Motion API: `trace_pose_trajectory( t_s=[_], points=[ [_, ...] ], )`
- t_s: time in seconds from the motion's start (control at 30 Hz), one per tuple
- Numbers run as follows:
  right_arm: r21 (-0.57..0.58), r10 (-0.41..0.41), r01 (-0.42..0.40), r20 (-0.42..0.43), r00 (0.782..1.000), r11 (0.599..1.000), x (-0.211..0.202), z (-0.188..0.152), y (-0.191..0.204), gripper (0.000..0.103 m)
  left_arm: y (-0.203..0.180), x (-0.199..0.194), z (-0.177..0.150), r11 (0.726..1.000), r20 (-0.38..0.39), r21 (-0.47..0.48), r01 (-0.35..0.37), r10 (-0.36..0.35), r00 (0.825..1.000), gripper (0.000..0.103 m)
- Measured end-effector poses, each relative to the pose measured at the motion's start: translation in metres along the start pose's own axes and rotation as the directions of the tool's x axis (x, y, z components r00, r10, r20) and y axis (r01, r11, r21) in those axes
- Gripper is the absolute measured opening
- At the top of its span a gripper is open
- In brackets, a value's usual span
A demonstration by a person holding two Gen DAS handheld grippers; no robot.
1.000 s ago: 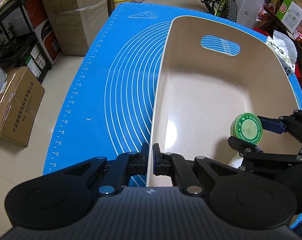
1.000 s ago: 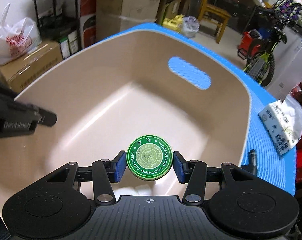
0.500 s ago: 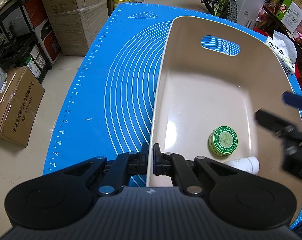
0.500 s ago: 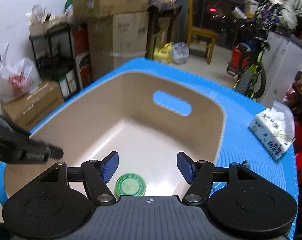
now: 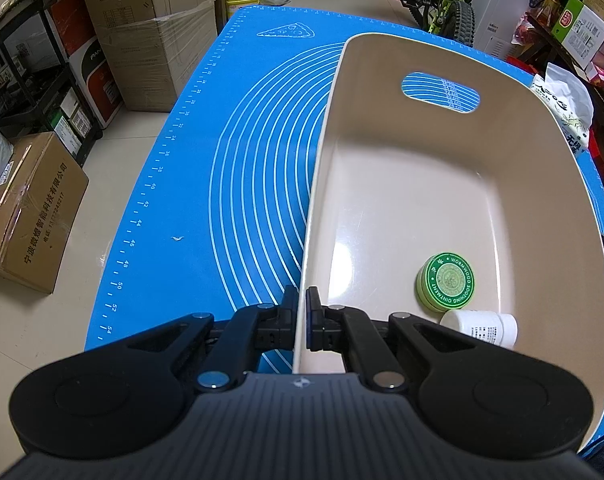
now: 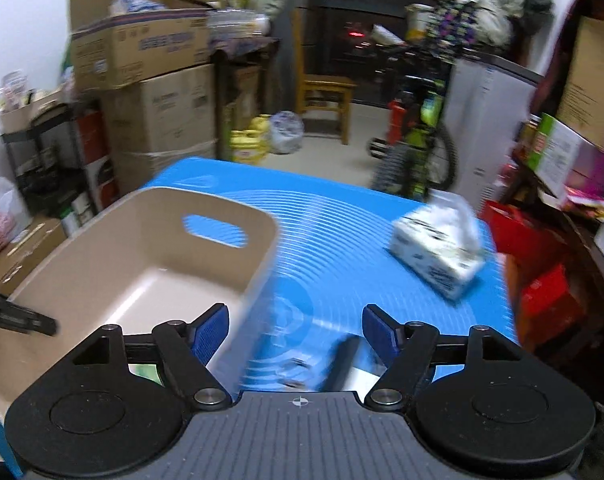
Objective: Organize rigid objects
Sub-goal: 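Move the right gripper back to the orange-purple toy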
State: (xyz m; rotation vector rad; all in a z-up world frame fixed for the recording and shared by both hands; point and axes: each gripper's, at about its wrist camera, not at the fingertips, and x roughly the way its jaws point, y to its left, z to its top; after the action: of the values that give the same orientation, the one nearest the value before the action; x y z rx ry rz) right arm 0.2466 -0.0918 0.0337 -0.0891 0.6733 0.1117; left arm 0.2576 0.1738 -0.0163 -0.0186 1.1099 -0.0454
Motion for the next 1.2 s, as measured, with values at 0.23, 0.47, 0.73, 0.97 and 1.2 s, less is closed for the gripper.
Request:
trace_pose_trajectory(
  t_s=[0.23, 0.47, 0.73, 0.97, 1.2],
  points=[
    [0.085, -0.106, 0.109, -0.049, 0.993, 0.990, 0.003, -0.035, -0.059, 0.078, 0.000, 0.000, 0.000, 1.000, 0.000, 0.000, -0.001, 0.001, 1.000, 0.005],
    [0.165, -0.124, 0.149, -0.156, 0.980, 0.975, 0.025, -0.079, -0.087, 0.078, 0.000, 0.000, -0.001, 1.000, 0.000, 0.001, -0.001, 0.001, 1.000, 0.005],
    [0.206, -0.090, 0.144, -0.249, 0.964, 0.968, 0.043, -0.106, -0.080, 0.079, 0.001, 0.000, -0.001, 1.000, 0.001, 0.003, -0.002, 0.002, 1.000, 0.005],
    [0.215, -0.072, 0.135, -0.275, 0.959, 0.967, 0.052, -0.110, -0.069, 0.085, 0.001, 0.000, -0.001, 1.000, 0.001, 0.004, -0.002, 0.002, 1.000, 0.005],
    [0.217, -0.076, 0.146, -0.302, 0.950, 0.965, 0.062, -0.117, -0.061, 0.087, 0.001, 0.000, -0.002, 1.000, 0.001, 0.004, -0.003, 0.003, 1.000, 0.005]
  ],
)
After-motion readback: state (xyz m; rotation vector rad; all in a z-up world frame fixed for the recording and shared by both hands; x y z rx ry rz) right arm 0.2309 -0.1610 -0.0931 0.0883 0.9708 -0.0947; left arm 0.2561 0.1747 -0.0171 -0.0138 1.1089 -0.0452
